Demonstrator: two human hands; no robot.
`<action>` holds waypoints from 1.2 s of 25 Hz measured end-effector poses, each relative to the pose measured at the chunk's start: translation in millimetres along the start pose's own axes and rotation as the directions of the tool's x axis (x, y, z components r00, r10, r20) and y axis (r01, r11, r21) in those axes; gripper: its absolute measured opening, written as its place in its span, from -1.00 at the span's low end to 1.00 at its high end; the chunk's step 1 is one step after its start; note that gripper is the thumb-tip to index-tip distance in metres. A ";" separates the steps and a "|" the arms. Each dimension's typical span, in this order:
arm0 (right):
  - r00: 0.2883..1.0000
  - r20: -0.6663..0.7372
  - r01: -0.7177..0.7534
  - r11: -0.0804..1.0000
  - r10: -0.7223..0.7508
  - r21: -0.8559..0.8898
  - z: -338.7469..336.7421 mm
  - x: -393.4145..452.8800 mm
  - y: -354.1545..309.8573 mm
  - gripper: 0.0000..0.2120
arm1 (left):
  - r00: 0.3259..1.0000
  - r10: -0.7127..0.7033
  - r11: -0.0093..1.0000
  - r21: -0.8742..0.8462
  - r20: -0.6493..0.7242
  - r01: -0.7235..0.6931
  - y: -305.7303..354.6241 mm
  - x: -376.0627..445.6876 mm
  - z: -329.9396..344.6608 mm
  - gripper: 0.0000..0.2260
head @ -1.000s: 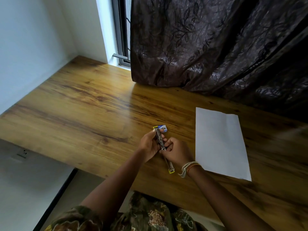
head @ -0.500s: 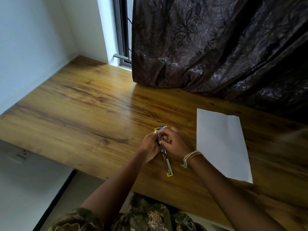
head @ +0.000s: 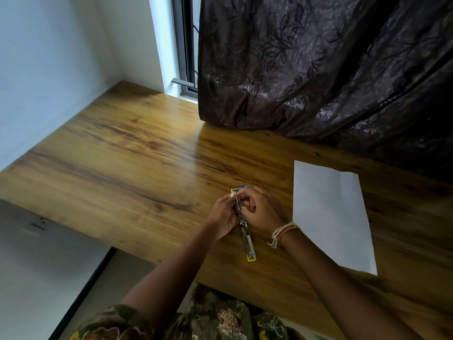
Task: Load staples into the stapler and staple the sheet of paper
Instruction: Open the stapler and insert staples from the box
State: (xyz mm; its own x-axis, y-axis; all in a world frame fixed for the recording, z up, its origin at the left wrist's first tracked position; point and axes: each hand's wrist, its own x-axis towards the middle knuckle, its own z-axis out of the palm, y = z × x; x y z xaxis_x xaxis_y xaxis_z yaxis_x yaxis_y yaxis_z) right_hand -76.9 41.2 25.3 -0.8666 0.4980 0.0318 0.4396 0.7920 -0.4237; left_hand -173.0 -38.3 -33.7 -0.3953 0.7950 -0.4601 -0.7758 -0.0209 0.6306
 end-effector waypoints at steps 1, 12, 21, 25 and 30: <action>1.000 0.002 -0.003 1.000 0.003 -0.002 -0.2 0.6 0.4 -0.71 | 1.000 0.000 1.000 0.004 -0.005 0.001 -0.4 0.5 0.0 -0.70; 0.988 0.151 -0.001 1.000 0.004 -0.019 -7.0 18.1 -1.9 -0.76 | 1.000 0.004 0.998 0.061 -0.014 -0.003 -3.4 -0.3 -2.0 -0.72; 0.998 0.067 -0.015 0.998 0.011 0.058 0.7 17.6 -0.4 -0.94 | 0.998 -0.016 0.986 0.165 -0.056 0.025 -0.5 1.0 0.5 -0.73; 0.996 0.083 0.019 0.996 -0.027 0.090 5.2 15.6 -0.4 -0.89 | 0.996 -0.018 0.986 0.163 -0.088 0.032 0.5 0.6 1.1 -0.70; 0.997 0.067 0.037 0.996 -0.042 0.078 9.7 5.2 3.2 -0.90 | 0.996 -0.028 0.990 0.139 -0.089 0.040 0.3 0.4 1.8 -0.71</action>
State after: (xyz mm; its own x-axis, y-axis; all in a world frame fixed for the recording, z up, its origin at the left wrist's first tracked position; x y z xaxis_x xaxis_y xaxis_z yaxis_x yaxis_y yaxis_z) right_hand -82.3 42.9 15.3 -0.8980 0.4398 -0.0109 0.3879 0.7799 -0.4911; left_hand -172.5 -37.0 -32.5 -0.4156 0.7383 -0.5312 -0.7154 0.0953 0.6922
